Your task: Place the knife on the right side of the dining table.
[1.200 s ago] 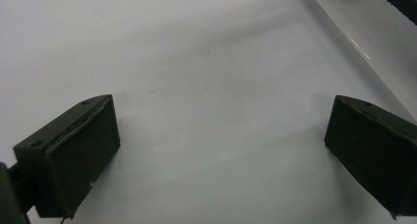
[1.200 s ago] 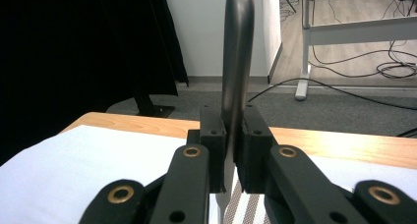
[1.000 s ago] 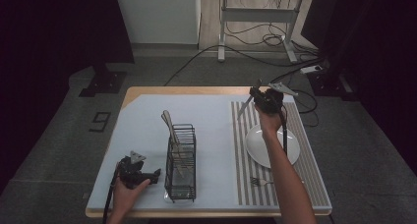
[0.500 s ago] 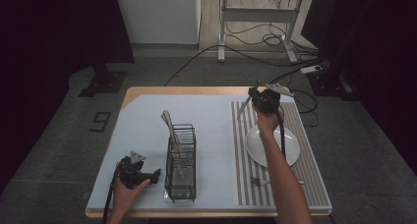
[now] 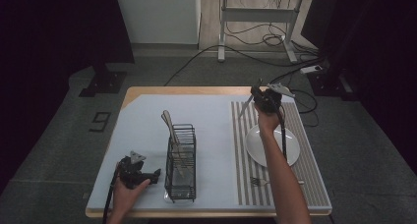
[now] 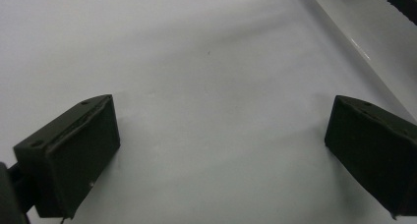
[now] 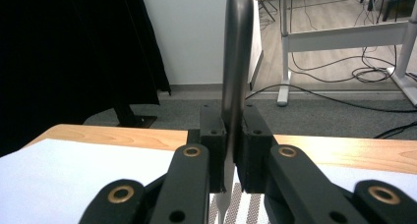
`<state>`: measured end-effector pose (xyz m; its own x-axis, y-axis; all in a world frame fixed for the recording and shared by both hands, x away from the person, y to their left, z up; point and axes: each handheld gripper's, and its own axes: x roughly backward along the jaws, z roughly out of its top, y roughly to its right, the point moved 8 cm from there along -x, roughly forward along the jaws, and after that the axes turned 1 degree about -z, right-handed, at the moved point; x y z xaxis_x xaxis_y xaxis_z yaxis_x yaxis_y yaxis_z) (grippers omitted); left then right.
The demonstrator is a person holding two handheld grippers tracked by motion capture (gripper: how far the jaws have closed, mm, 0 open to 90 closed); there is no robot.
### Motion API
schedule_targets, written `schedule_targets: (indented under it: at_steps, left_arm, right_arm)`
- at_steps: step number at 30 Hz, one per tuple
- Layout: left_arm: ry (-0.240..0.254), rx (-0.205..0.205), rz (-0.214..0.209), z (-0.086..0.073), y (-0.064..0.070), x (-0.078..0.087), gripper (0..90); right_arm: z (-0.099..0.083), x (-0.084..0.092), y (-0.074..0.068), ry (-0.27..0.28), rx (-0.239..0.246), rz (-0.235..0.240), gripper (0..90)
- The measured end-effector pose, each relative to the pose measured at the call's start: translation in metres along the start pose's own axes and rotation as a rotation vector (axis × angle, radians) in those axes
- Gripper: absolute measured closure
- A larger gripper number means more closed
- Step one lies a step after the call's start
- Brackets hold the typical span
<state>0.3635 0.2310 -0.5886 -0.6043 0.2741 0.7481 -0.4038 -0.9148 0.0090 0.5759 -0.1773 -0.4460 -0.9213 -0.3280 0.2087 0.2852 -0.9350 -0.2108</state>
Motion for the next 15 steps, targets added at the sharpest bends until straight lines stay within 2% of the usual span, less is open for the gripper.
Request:
schedule_targets:
  at_steps: [5,9,15]
  left_arm:
    - [0.0,-0.001,0.0,0.0,0.0,0.0,0.0]
    - [0.0,-0.001,0.001,0.0,0.0,0.0,0.0]
    - [0.0,-0.001,0.001,0.0,0.0,0.0,0.0]
  right_arm:
    - [-0.001,0.002,0.004,0.008,-0.011,0.0,83.0]
    - [-0.004,0.006,0.018,0.013,-0.012,-0.039,81.1]
    - [-0.008,0.01,0.035,-0.012,-0.01,-0.064,78.3]
